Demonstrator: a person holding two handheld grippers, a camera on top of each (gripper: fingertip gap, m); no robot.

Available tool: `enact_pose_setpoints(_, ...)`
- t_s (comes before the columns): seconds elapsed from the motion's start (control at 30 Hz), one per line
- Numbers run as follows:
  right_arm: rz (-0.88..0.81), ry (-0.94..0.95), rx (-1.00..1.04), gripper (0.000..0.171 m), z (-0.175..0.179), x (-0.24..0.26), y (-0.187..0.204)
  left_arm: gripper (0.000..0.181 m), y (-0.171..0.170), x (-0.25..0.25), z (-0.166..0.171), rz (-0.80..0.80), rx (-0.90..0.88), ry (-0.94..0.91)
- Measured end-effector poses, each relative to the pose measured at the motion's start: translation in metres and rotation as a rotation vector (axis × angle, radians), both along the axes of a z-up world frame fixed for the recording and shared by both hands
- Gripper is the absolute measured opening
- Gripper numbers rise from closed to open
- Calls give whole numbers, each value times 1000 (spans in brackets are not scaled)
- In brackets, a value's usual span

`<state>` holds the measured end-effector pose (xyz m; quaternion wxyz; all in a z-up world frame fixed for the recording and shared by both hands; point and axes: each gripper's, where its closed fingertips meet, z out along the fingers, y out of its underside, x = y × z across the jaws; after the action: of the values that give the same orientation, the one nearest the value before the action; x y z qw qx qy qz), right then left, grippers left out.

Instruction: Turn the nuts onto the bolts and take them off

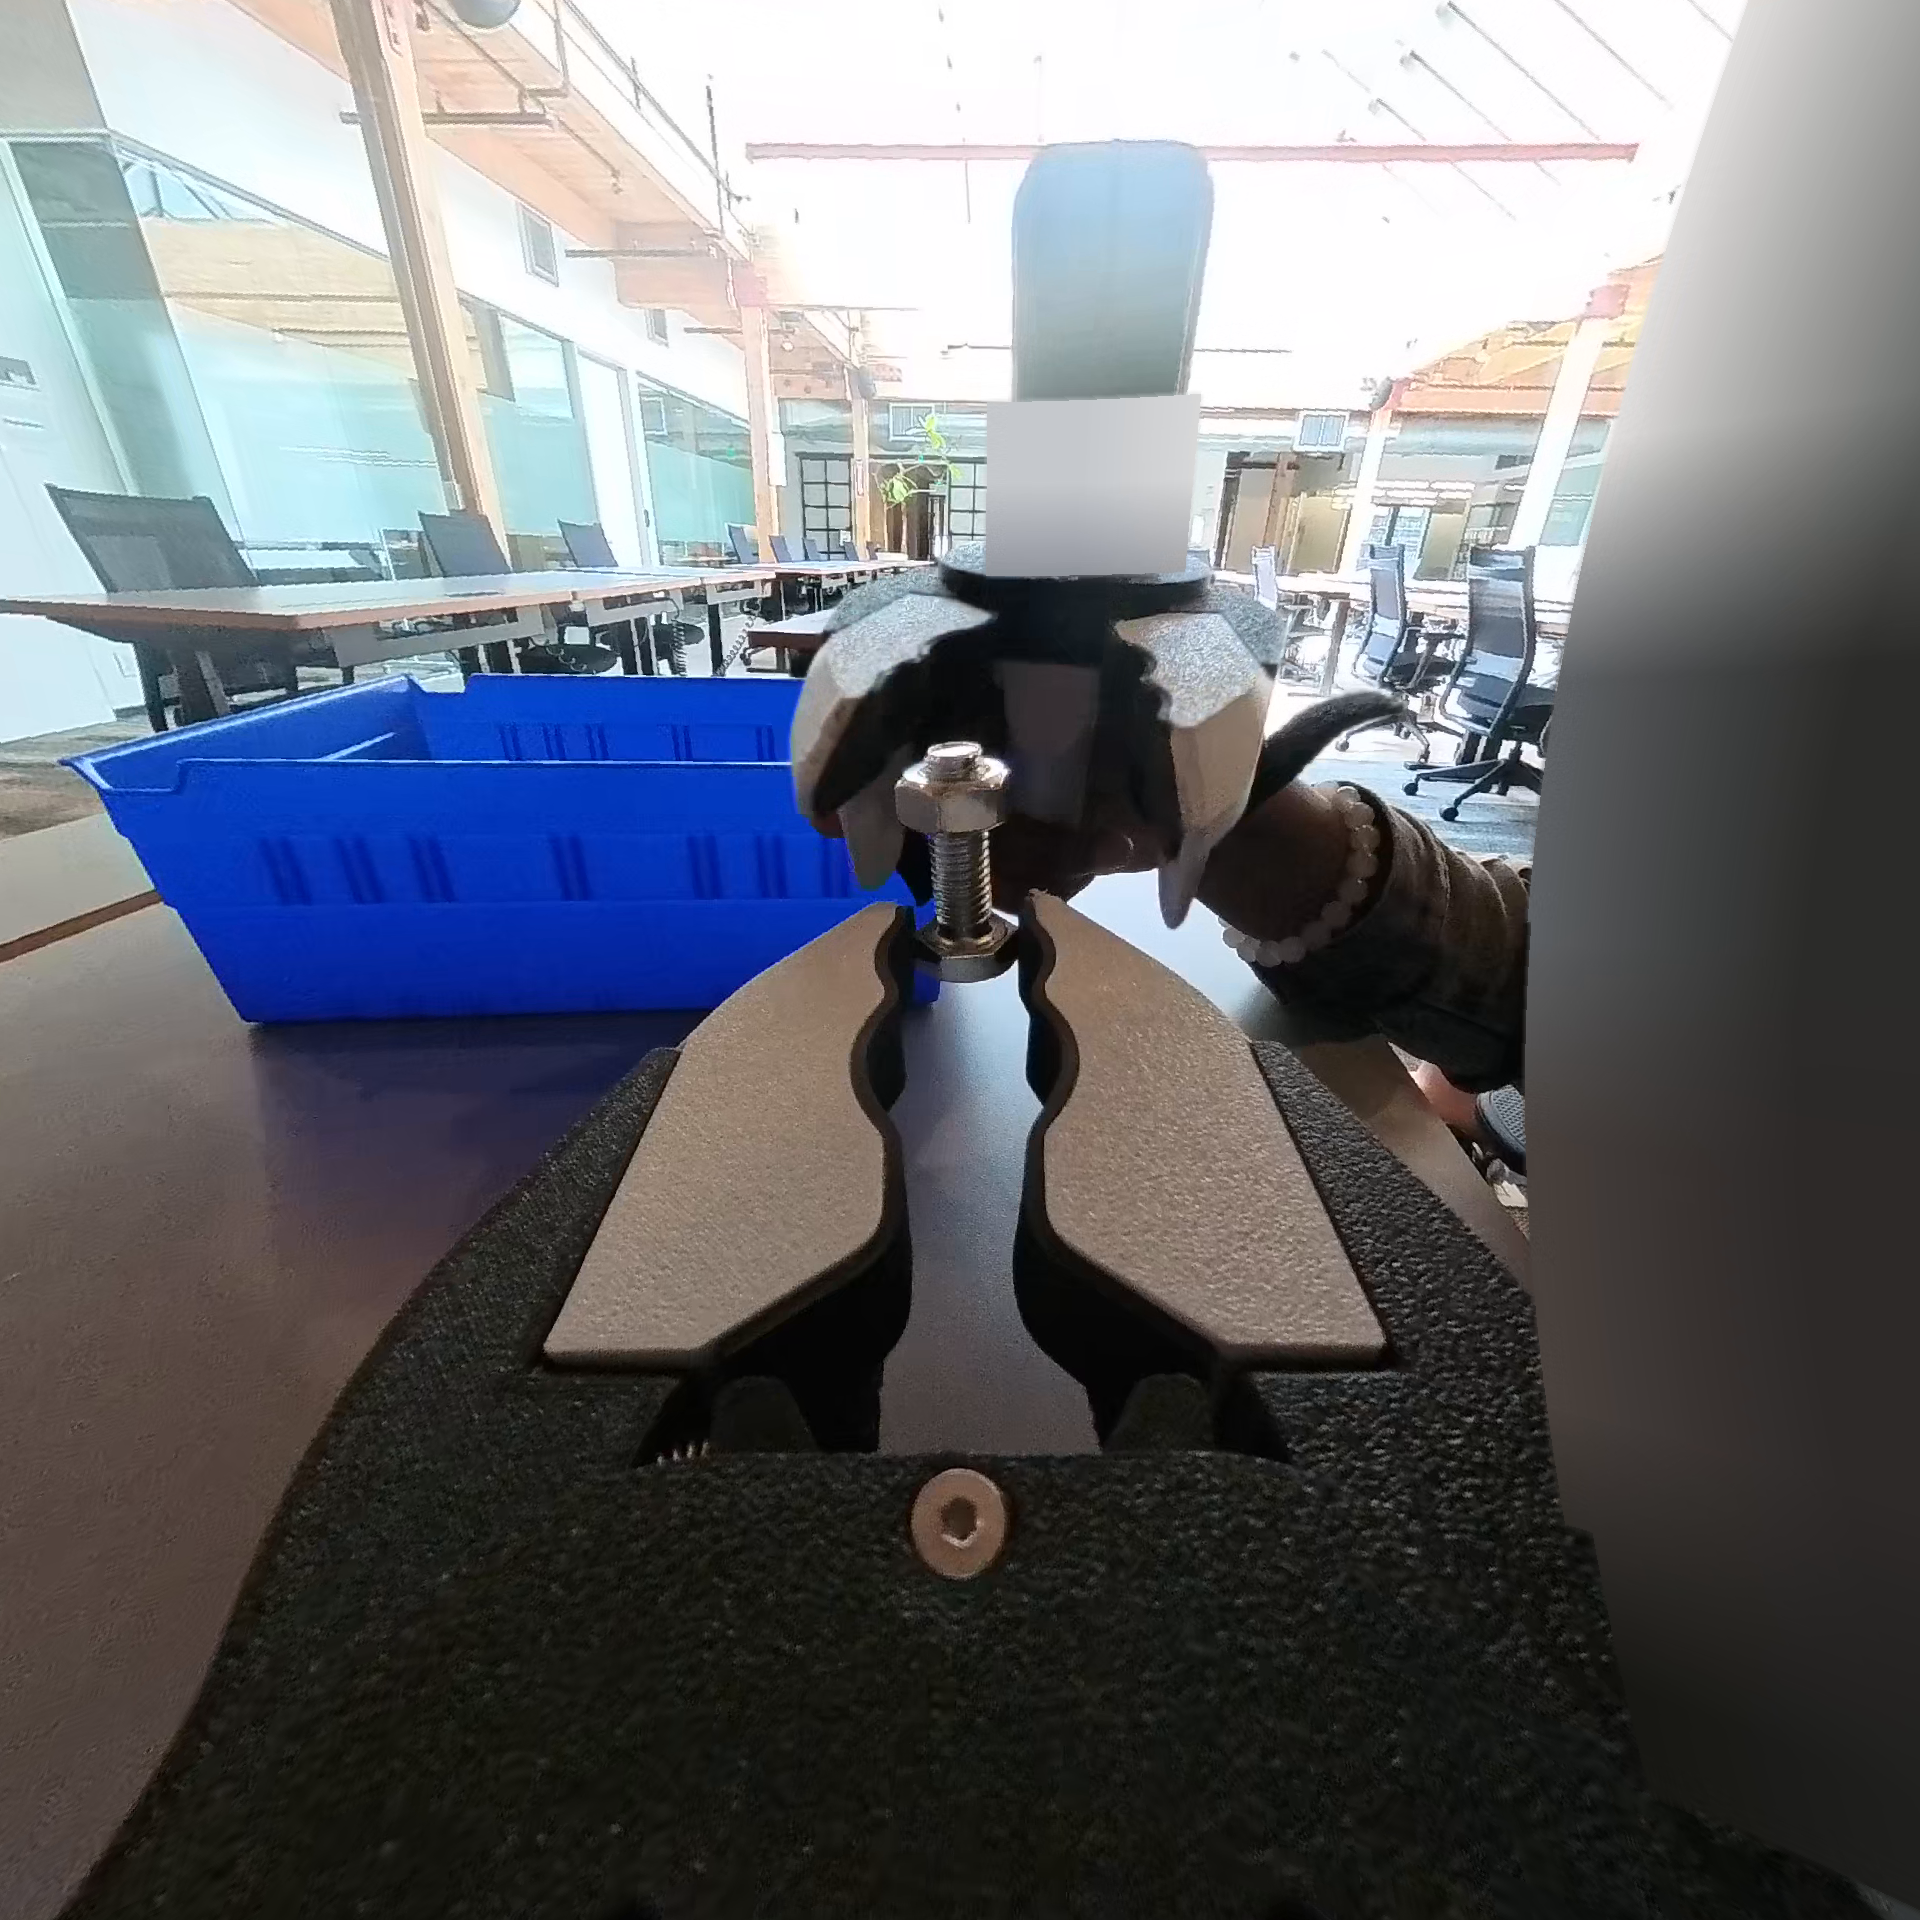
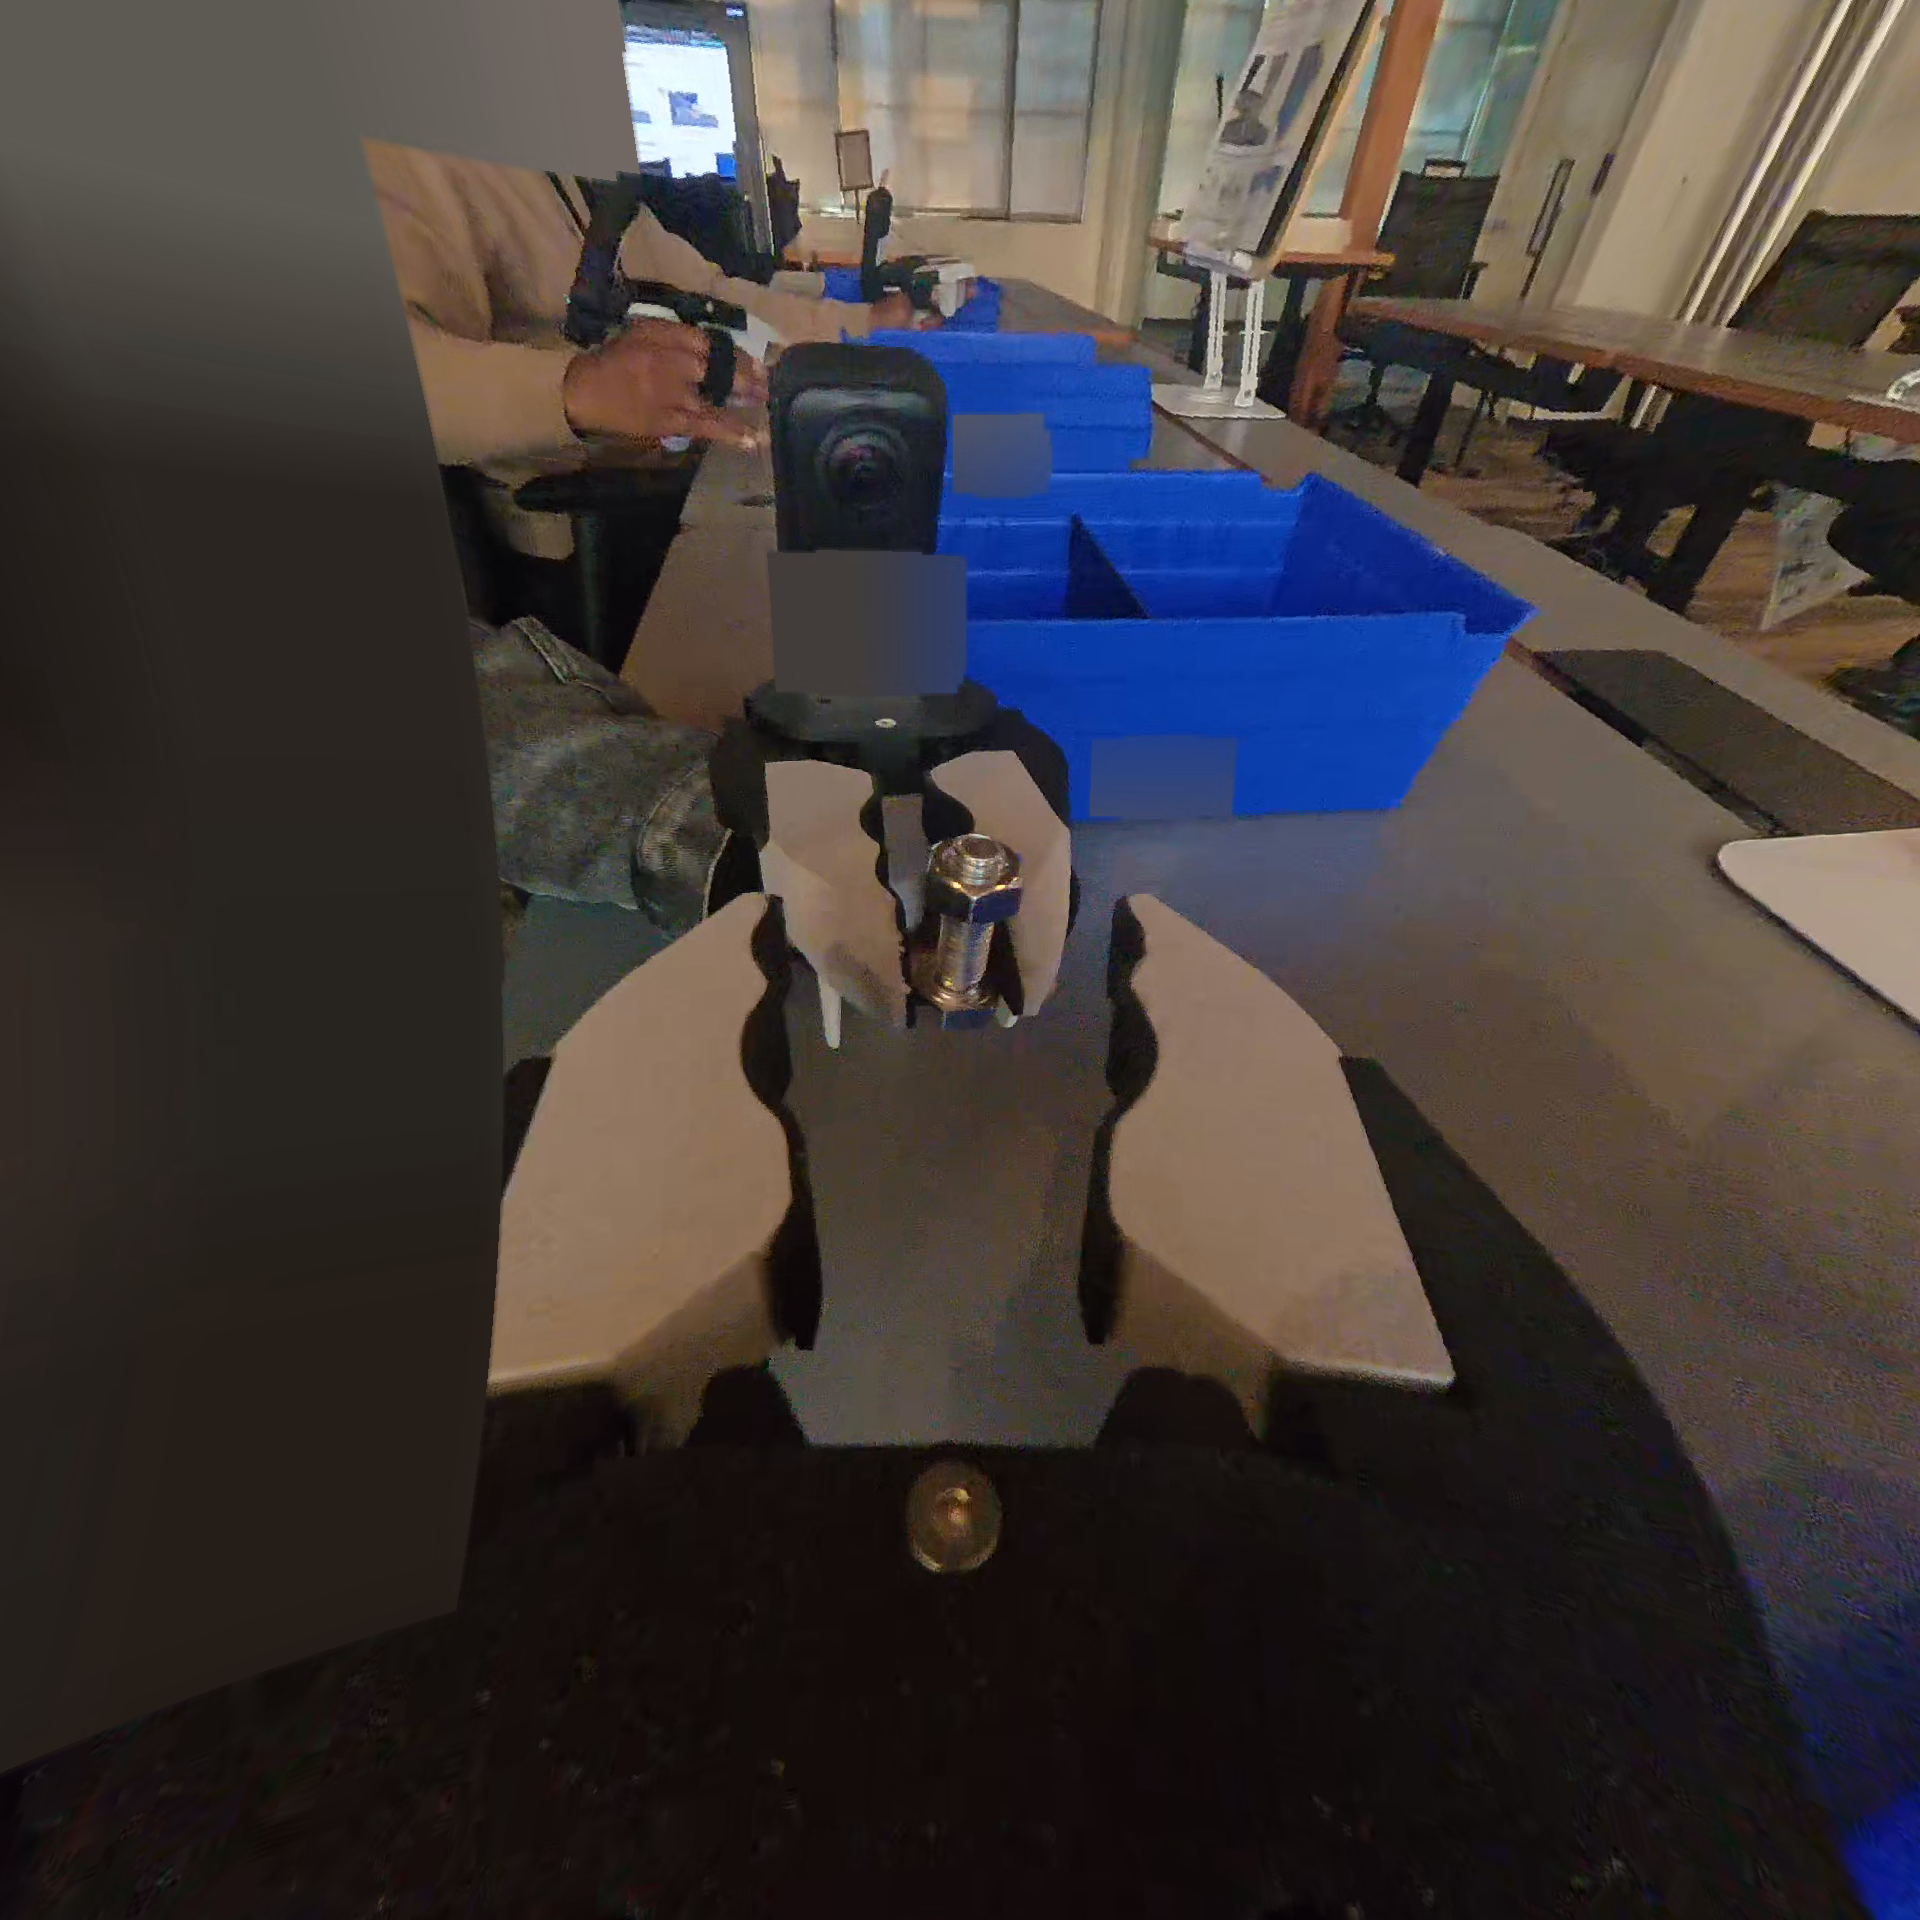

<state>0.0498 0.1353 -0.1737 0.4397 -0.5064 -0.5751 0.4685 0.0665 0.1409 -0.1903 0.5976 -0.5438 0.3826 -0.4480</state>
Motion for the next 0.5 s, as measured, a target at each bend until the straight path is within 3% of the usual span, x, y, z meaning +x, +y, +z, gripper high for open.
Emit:
enact_pose_setpoints(0.07,18,23,1,51,4,2,-3,19,1,0,0,4,-4,-3)
enact_pose_setpoints(0.2,134,67,-7,0,14,15,-18,19,1,-1,1,4,-9,-10)
enact_pose_setpoints(0.3,111,68,-13,0,13,14,-14,19,0,0,0,1,-2,0)
enact_pose_setpoints(0.43,31,17,-32,53,4,3,-3,19,0,0,0,-1,-4,-3)
enact_pose_setpoints(0.5,39,4,-26,58,1,2,-4,19,0,0,0,-1,-2,0)
